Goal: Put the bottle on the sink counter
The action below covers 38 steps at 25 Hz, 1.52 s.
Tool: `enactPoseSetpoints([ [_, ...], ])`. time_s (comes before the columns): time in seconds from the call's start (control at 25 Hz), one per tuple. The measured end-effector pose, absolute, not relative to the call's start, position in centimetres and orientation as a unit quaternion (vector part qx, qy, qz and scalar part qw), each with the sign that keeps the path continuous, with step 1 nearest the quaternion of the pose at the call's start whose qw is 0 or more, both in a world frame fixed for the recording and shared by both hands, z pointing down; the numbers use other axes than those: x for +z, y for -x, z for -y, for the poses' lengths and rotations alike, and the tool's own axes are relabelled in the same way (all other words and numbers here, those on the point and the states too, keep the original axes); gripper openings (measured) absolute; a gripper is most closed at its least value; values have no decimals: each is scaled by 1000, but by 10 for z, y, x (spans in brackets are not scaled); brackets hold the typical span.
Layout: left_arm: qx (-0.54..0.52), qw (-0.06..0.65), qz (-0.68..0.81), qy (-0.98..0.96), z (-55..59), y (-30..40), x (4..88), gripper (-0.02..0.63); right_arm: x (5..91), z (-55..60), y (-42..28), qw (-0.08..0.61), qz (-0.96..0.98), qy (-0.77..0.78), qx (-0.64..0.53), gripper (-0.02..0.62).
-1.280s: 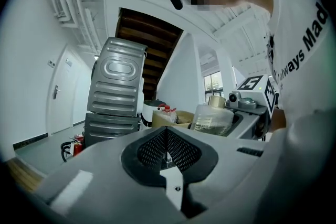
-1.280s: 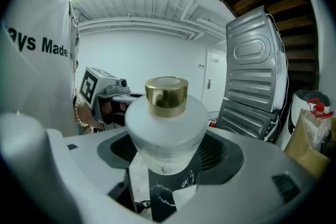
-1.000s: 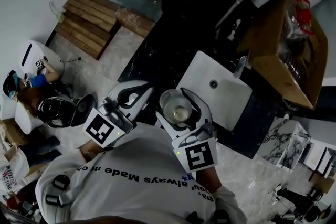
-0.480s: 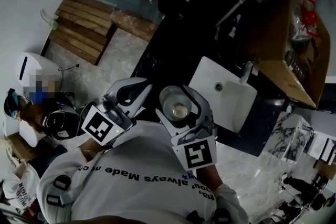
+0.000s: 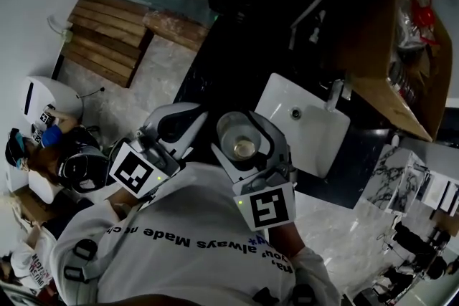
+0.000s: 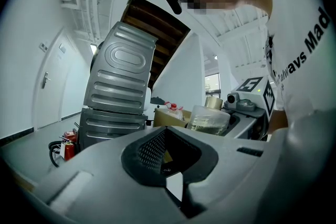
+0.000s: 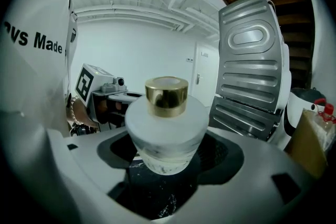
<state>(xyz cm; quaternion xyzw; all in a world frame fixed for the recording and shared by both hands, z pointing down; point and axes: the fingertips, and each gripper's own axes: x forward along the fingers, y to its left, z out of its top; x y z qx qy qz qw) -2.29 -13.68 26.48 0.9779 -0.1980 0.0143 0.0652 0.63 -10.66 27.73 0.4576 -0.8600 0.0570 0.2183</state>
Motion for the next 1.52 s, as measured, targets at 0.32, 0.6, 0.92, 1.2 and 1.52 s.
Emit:
enactPoseSetpoints([
  [0.32,34,68,201,-977,149,-2,282,3,300,120,-33,226,860,-452,67,333],
  [0.6,55,66,199,-976,184,-19,320,3,341,152,-54,235,853,-459,80,333],
  [0.92,64,82,204,-974,223,-32,368,3,385,196,-72,246,842,-472,86,333],
  [1.2,80,75,195,-975,257,-48,406,3,424,237,-87,256,833,-482,88,333],
  [1.52,112,93,190,-971,285,-64,464,3,477,271,-102,262,824,-489,116,333],
])
